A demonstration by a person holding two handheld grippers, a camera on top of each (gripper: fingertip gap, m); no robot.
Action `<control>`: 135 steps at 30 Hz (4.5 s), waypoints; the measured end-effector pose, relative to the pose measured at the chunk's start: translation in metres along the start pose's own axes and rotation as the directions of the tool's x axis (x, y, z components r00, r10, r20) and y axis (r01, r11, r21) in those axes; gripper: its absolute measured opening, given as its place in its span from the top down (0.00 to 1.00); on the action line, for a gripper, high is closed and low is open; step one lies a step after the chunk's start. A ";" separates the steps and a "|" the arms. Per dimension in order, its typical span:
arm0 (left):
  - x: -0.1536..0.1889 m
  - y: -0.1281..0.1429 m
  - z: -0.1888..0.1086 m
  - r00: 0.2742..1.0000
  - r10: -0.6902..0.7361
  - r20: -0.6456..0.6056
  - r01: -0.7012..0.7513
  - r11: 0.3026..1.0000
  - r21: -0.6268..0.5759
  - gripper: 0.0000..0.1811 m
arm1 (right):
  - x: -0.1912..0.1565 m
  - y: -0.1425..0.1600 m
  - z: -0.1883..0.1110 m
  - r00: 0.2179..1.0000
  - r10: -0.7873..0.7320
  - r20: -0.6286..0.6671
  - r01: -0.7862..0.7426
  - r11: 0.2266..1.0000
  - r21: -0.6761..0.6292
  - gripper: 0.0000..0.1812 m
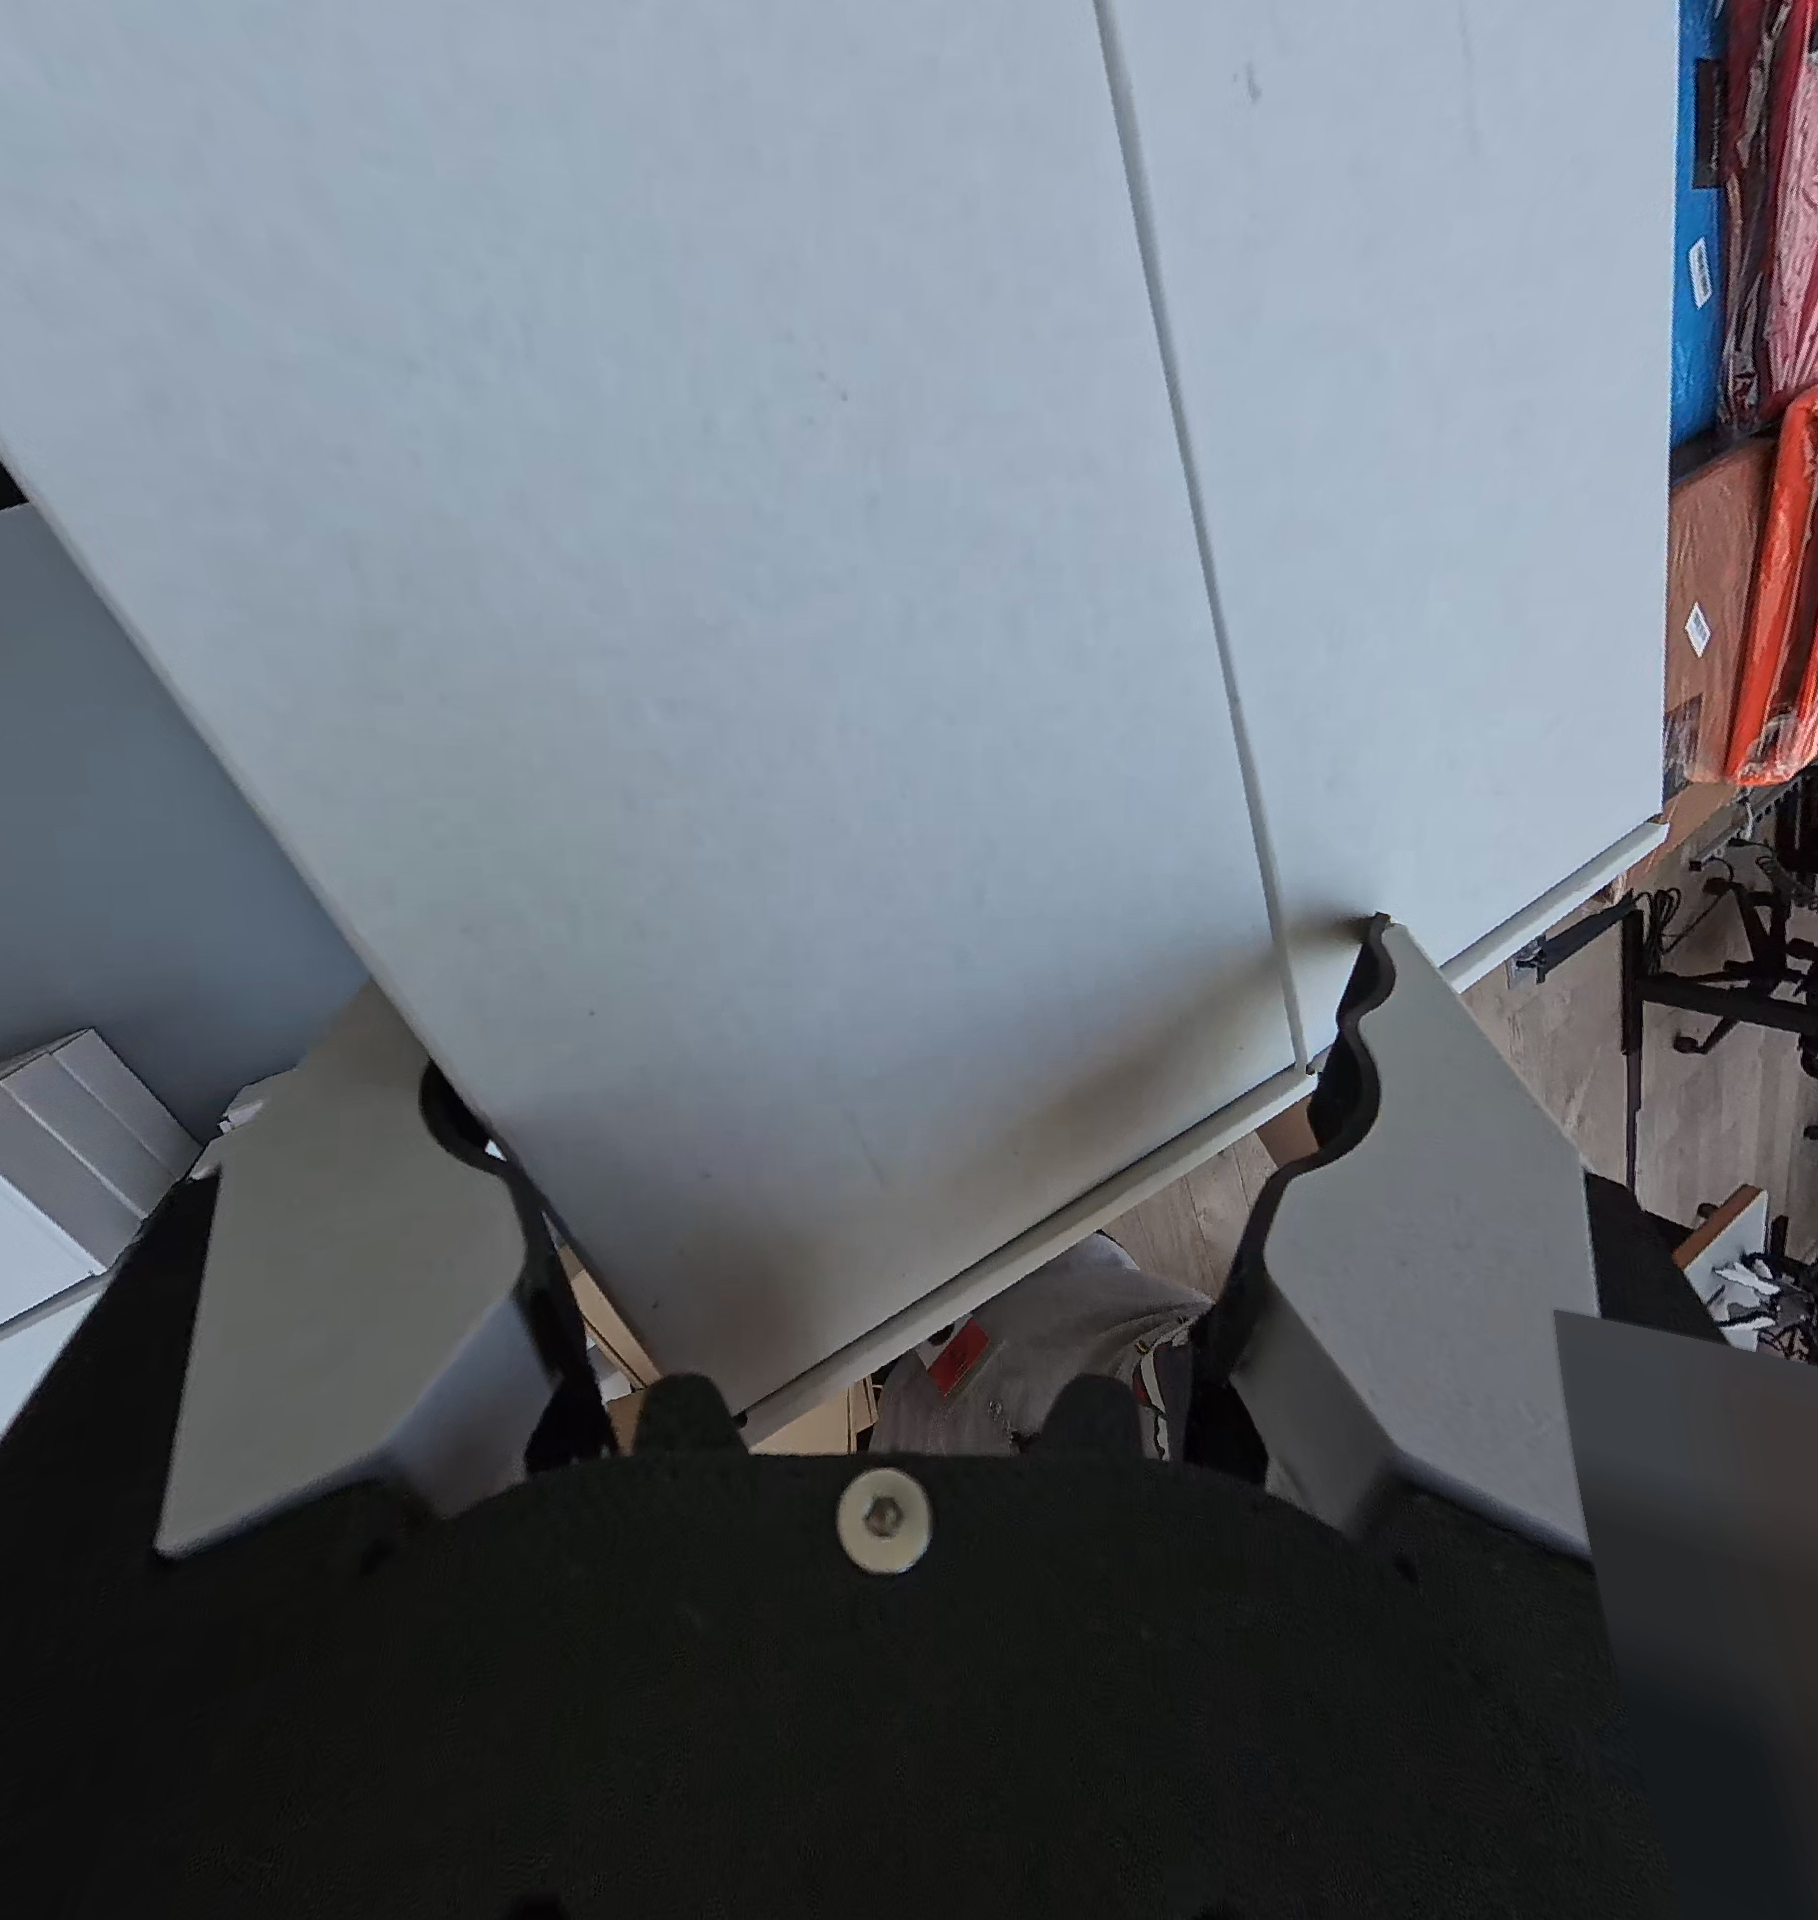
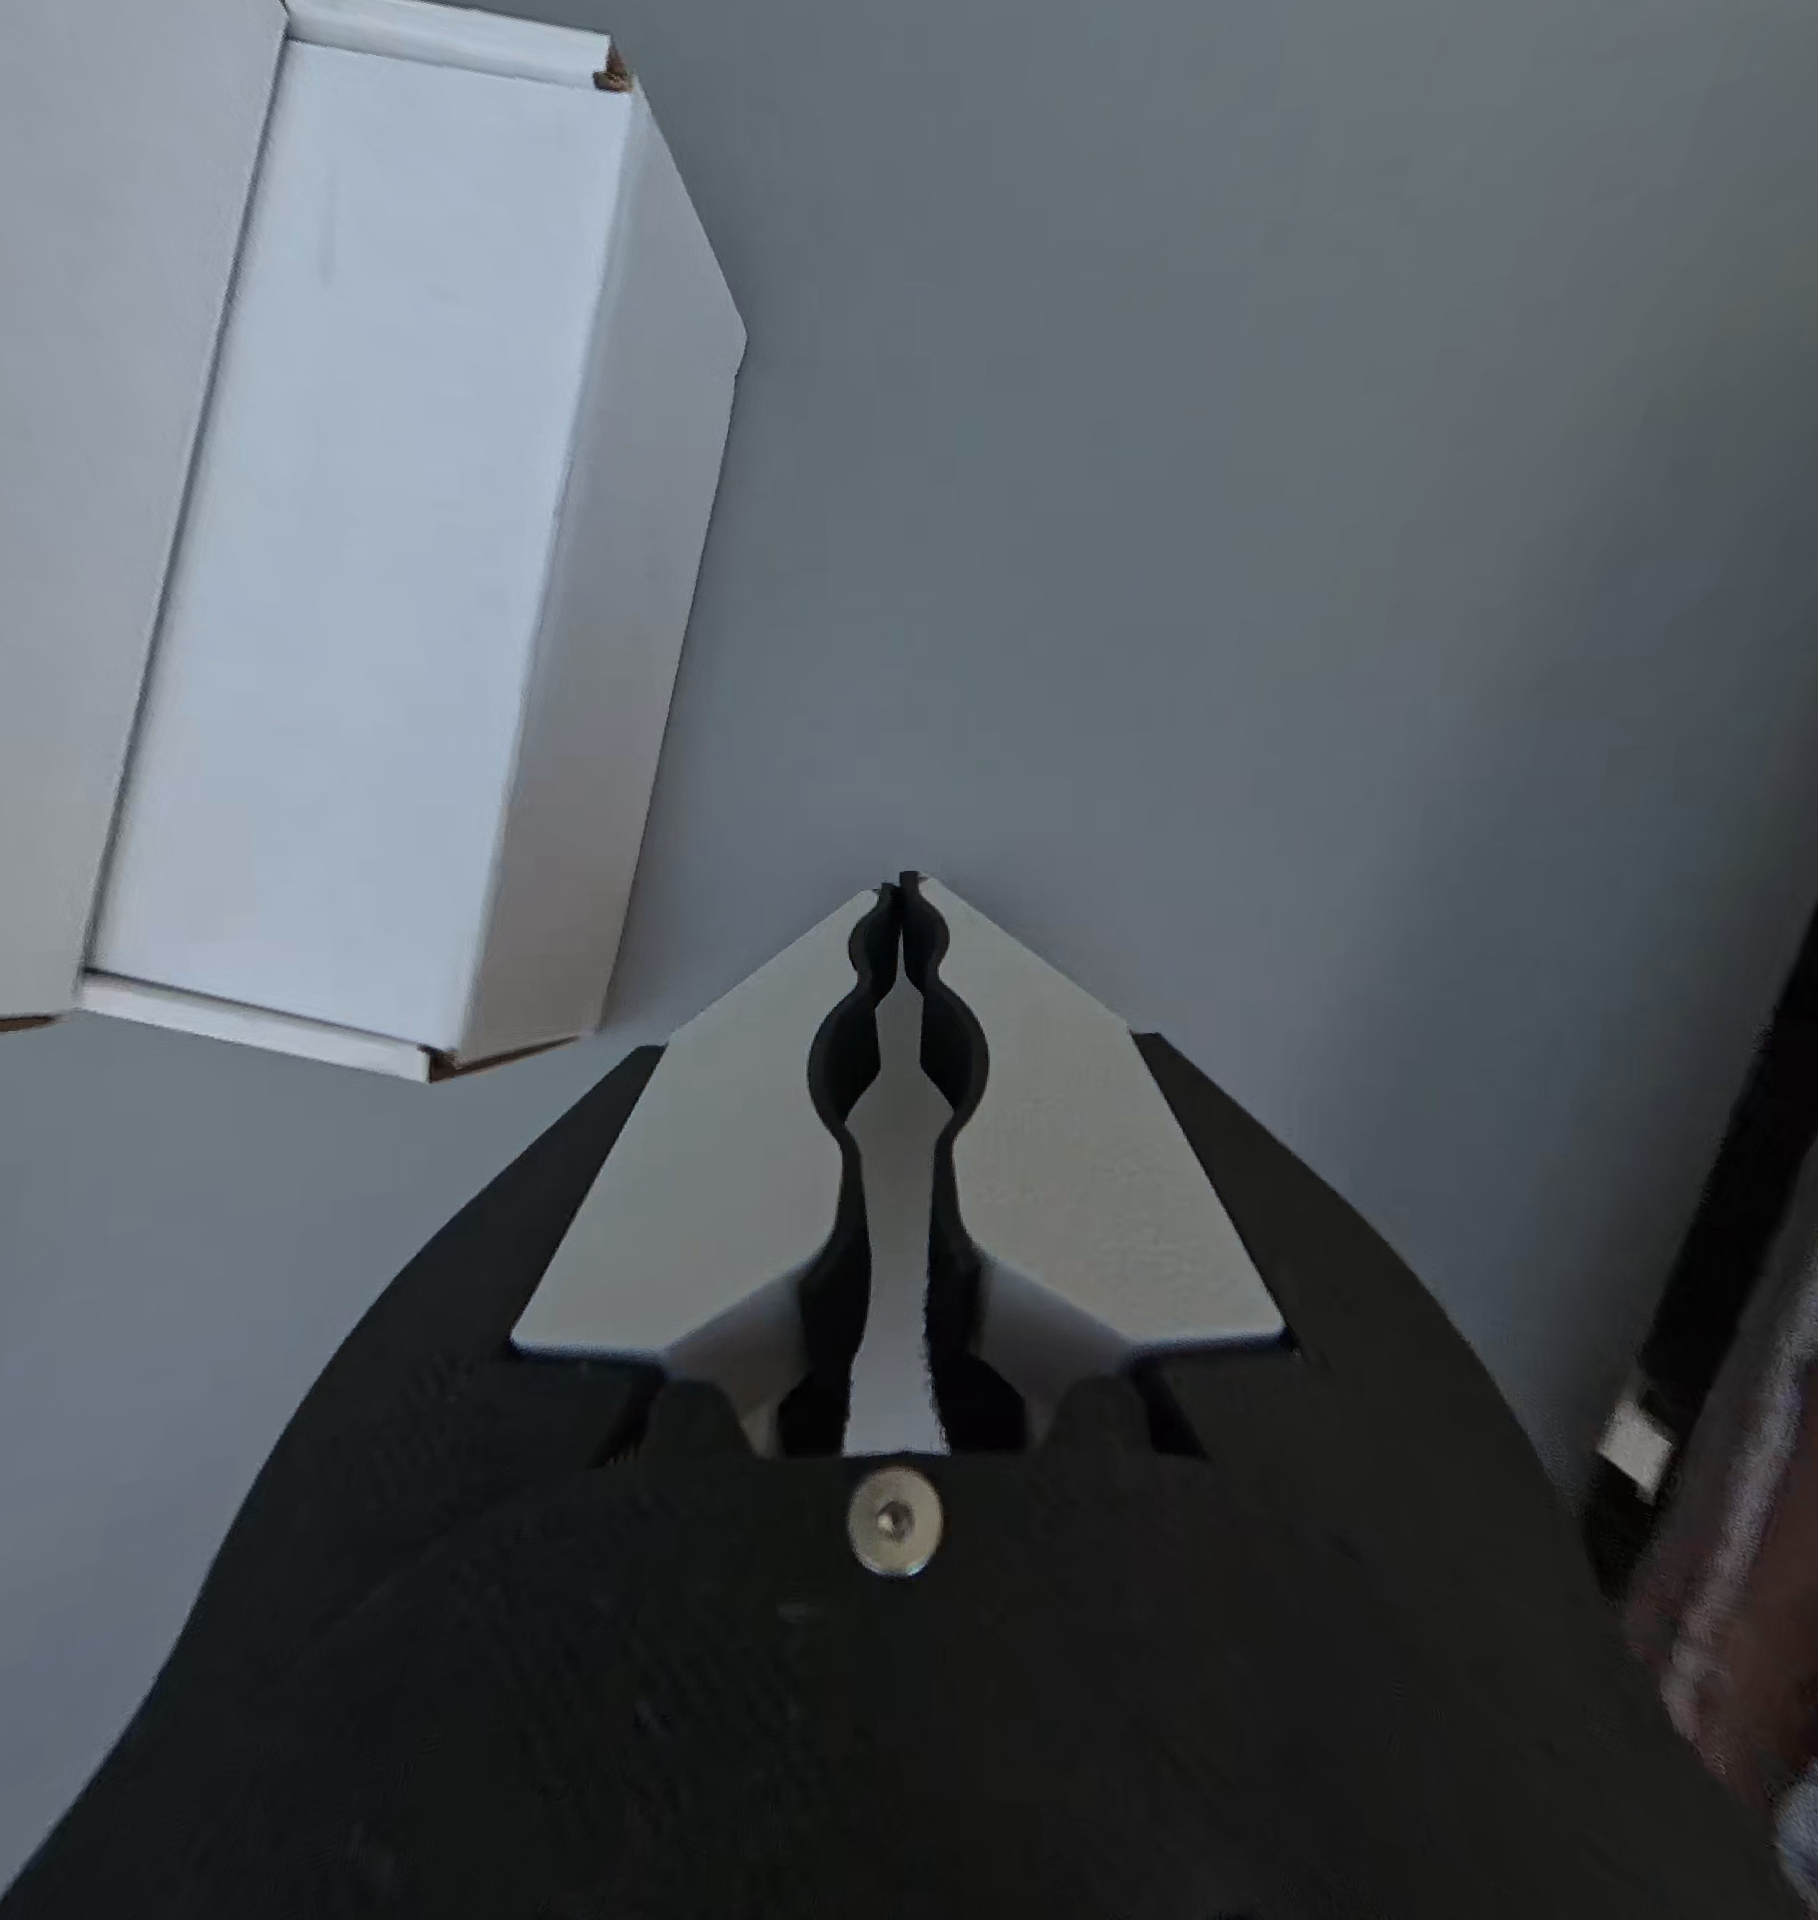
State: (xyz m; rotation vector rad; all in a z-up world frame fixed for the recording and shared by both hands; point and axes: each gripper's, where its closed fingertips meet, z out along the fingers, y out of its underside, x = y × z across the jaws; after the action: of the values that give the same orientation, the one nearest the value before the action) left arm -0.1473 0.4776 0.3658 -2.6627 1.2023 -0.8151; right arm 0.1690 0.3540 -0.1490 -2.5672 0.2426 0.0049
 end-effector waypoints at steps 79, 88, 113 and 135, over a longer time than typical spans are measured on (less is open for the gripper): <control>-0.008 0.010 -0.003 0.999 -0.012 -0.040 0.012 1.000 0.000 0.12 | -0.117 -0.042 -0.064 0.993 0.038 0.115 -0.085 0.893 0.442 0.72; -0.010 0.007 -0.003 0.999 -0.014 -0.051 0.014 1.000 -0.003 0.13 | -0.145 -0.038 -0.082 0.913 -0.146 0.380 -0.036 0.901 0.431 0.47; -0.014 0.012 -0.004 0.996 -0.046 -0.072 0.046 0.999 -0.013 0.13 | -0.180 -0.034 -0.030 0.834 -0.480 0.273 0.389 0.862 0.325 0.49; -0.015 0.017 -0.006 0.995 -0.067 -0.071 0.064 0.997 -0.039 0.13 | -0.211 -0.055 -0.018 0.976 -0.124 0.180 0.050 0.928 0.369 0.15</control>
State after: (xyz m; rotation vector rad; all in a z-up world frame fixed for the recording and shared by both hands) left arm -0.1693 0.4775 0.3591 -2.7375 1.1617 -0.9149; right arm -0.0302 0.4262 -0.0938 -2.1864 0.0441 0.1699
